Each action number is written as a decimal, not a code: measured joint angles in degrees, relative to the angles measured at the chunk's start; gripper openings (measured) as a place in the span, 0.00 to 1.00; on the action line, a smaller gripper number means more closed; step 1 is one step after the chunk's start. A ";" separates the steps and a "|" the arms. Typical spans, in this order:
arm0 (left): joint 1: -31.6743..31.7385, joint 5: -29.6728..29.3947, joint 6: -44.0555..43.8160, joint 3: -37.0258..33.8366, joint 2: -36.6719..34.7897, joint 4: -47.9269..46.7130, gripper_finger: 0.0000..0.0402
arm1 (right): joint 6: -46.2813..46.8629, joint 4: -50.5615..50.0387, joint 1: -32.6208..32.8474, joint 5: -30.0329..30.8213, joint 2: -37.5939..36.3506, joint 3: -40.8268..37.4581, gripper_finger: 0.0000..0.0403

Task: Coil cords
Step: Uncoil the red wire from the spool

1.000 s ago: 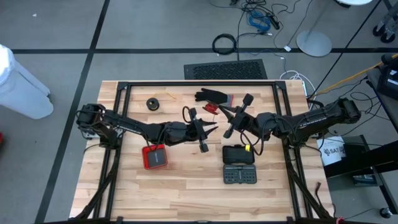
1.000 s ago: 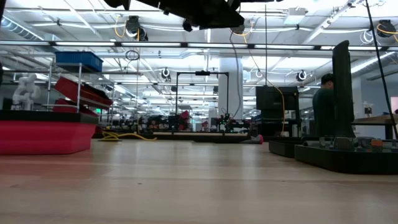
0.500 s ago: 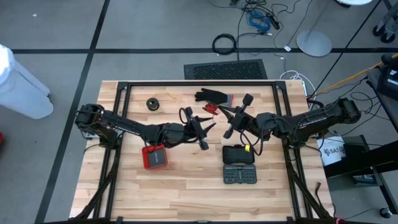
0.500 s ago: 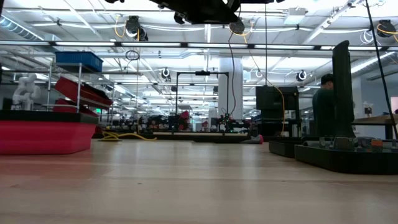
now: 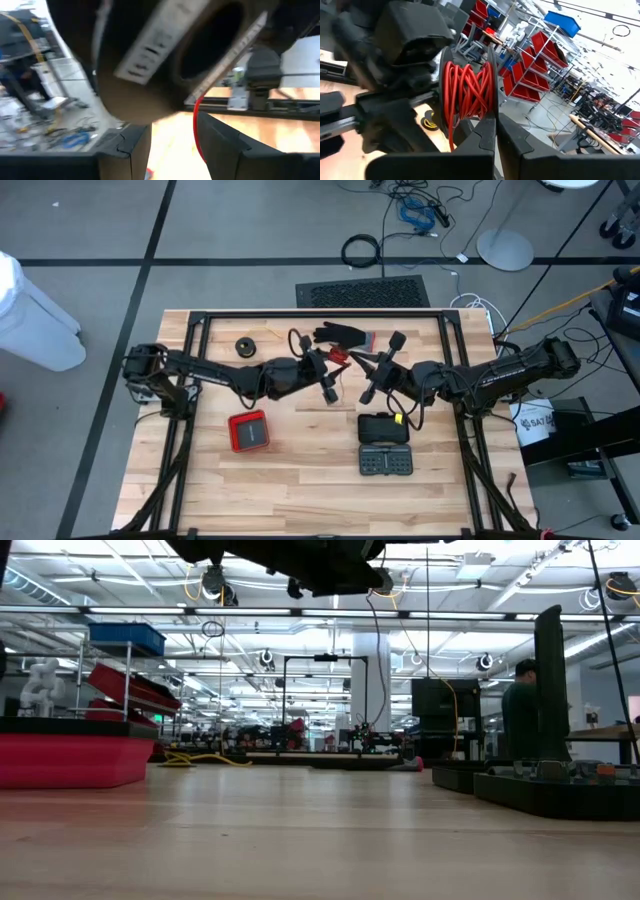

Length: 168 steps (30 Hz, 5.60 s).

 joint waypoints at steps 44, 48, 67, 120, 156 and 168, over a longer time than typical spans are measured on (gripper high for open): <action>-3.63 -10.63 6.33 3.82 -10.20 -27.64 0.00 | -3.57 0.76 4.20 7.23 -0.66 -0.07 0.00; -1.96 -3.64 3.05 3.82 -7.19 -25.54 0.00 | -4.88 6.20 4.09 4.48 -0.66 -0.05 0.00; -8.12 7.71 7.99 3.76 -8.88 -16.11 0.00 | -2.29 -4.58 -5.90 6.82 -0.09 0.02 0.00; -3.16 2.73 3.38 3.76 -7.23 -15.96 0.43 | -1.74 -6.07 5.09 10.38 -9.53 0.02 0.00; 0.31 5.73 -4.78 3.78 -13.96 -18.16 0.43 | -2.79 -9.18 5.62 14.16 -9.53 0.02 0.00; 0.79 -2.77 -3.04 3.76 -7.27 -15.59 0.39 | -2.15 -9.20 5.62 13.81 -9.53 0.02 0.00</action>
